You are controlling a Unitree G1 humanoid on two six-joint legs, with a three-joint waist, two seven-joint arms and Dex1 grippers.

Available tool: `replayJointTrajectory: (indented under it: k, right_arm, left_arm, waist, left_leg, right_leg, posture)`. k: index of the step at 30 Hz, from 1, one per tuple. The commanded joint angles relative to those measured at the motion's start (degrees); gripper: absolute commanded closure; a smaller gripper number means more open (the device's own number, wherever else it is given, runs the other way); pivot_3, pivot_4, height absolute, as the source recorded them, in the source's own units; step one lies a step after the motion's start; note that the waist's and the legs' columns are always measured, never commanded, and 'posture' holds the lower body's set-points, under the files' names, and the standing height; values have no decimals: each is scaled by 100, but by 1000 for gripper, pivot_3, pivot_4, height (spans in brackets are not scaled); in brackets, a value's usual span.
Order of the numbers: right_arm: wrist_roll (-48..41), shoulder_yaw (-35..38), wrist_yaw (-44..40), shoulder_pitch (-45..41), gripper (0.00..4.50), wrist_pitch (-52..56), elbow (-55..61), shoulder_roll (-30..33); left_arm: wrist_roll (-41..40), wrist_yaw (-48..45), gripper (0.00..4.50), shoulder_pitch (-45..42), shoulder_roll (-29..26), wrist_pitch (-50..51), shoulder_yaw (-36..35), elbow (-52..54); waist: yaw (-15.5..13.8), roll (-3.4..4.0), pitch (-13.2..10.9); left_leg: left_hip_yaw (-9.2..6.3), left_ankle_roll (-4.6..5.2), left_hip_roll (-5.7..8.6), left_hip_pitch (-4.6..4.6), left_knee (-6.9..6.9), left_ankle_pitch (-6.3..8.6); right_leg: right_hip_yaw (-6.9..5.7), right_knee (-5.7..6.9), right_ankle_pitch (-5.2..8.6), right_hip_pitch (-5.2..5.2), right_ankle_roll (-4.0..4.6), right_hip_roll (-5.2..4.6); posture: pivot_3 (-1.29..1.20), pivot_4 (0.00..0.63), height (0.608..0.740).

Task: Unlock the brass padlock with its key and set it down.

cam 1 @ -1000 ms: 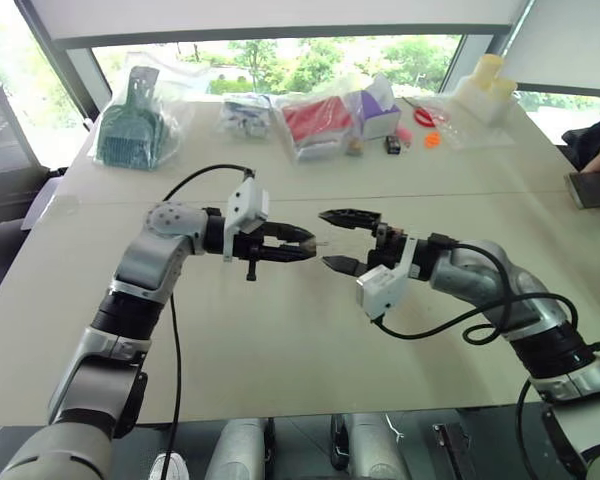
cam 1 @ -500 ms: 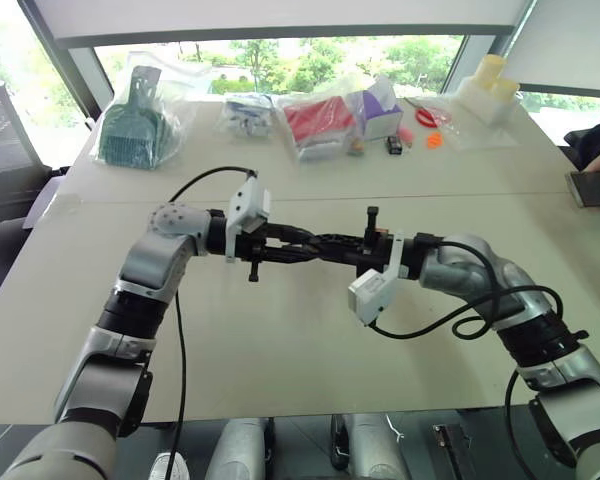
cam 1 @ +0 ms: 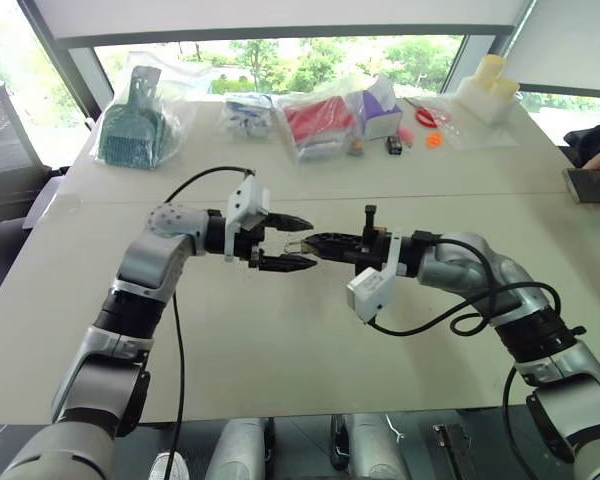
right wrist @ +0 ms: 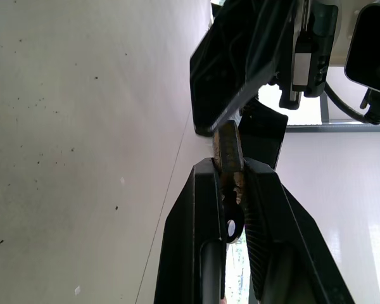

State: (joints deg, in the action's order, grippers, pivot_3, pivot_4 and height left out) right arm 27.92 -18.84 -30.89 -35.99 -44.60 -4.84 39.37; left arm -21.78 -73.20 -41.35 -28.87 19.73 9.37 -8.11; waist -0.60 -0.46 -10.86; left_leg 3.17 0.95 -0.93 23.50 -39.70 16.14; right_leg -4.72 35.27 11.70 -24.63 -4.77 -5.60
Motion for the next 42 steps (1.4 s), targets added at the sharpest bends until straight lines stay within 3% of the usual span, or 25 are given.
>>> replayJointTrajectory:
  k: [1, 4, 11, 12, 35, 42]
  right_arm:
    - [-104, 158, 23, -78, 4500, 23, 52, 38]
    - [-111, 165, 18, -50, 4500, 47, 71, 63]
    - [-132, 174, -1, 17, 4500, 118, 136, 86]
    - [-136, 175, -4, 24, 4500, 126, 145, 90]
    - [-235, 192, -132, 55, 4500, 244, 289, 159]
    - [-158, 126, -244, 168, 4500, 367, 7, 201]
  left_arm:
    - [-265, 120, 24, 15, -116, 181, -365, 414]
    - [-394, 82, 1002, 131, -211, 304, -451, 623]
    - [-444, 180, 4291, 301, -291, 488, -442, 853]
    - [-419, 186, 4450, 322, -310, 527, -400, 855]
    - [360, 557, 4450, 369, 25, -430, -94, 69]
    - [310, 649, 4450, 650, -191, -331, -281, 311]
  waist:
    - [0, 0, 0]
    - [0, 0, 0]
    - [-5, 0, 0]
    - [-4, 0, 0]
    - [-1, 0, 0]
    - [1, 0, 0]
  left_leg:
    - [0, 0, 0, 0, 0, 0]
    - [0, 0, -1, 0, 0, 0]
    - [0, 0, -1, 0, 0, 0]
    - [0, -1, -1, 0, 0, 0]
    - [1, 0, 0, 0, 0, 0]
    - [1, 0, 0, -1, 0, 0]
  right_leg:
    - [0, 0, 0, 0, 0, 0]
    - [0, 0, 0, 0, 0, 0]
    - [1, 0, 0, 0, 0, 0]
    - [1, 0, 0, 0, 0, 0]
    - [0, 0, 0, 0, 0, 0]
    - [1, 0, 0, 0, 0, -1]
  posture:
    - [0, 150, 740]
    - [0, 150, 740]
    - [0, 150, 740]
    - [0, 150, 740]
    - [0, 150, 740]
    - [0, 150, 740]
